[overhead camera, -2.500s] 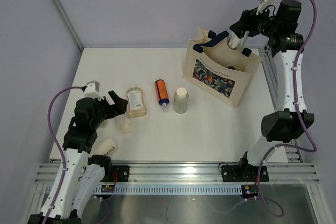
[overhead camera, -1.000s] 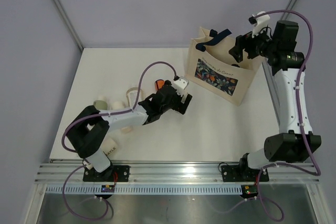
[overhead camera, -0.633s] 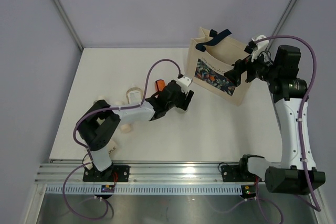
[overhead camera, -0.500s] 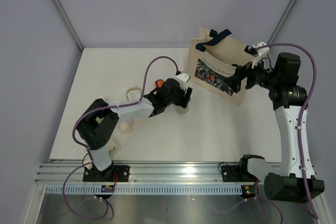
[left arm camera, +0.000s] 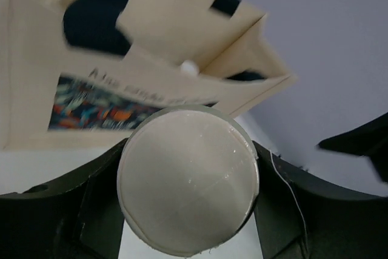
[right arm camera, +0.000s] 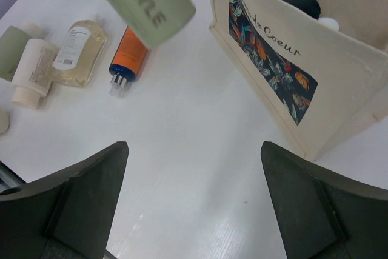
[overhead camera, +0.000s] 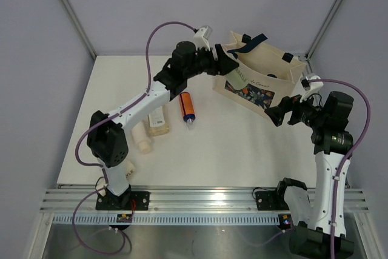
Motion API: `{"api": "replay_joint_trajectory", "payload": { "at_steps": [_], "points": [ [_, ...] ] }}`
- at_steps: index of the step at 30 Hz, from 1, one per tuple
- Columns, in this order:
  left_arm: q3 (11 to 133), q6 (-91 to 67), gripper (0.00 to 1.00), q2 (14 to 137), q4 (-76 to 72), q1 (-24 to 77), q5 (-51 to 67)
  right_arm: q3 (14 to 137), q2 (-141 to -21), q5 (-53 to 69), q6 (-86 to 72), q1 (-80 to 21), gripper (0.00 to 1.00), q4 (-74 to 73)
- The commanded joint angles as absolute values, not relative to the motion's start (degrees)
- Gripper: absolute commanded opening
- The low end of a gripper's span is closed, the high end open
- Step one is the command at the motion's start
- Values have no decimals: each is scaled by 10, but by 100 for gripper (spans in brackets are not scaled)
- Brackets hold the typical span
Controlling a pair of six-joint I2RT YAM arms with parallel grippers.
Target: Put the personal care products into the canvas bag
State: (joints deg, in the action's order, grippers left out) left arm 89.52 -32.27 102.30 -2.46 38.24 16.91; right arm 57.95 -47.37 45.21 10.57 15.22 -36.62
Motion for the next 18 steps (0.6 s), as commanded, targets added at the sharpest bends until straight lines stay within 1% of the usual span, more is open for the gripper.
{"api": "replay_joint_trajectory", "payload": {
  "at_steps": [1, 4, 7, 9, 11, 13, 14, 15, 18],
  "points": [
    [1018, -424, 0, 1050, -175, 379, 242, 561, -444, 483, 84, 170, 99, -345],
    [1096, -474, 0, 1104, -221, 380, 249, 540, -424, 492, 79, 185, 100, -341],
    [1159, -496, 0, 1155, -273, 385, 228, 516, -404, 504, 75, 196, 100, -333],
    [1186, -486, 0, 1193, -298, 388, 191, 498, -394, 508, 73, 200, 100, -329],
    [1228, -458, 0, 1216, -301, 396, 145, 487, -376, 510, 71, 206, 99, -323],
    [1273, -392, 0, 1251, -287, 408, 110, 471, -360, 513, 69, 211, 99, -316],
    [1294, -369, 0, 1265, -268, 411, 74, 467, -354, 515, 69, 213, 100, -316],
    [1317, -316, 0, 1278, -225, 415, 61, 461, -351, 515, 71, 214, 99, -316],
    [1360, -224, 0, 1315, -174, 424, 19, 454, -338, 514, 74, 215, 100, -315]
  ]
}}
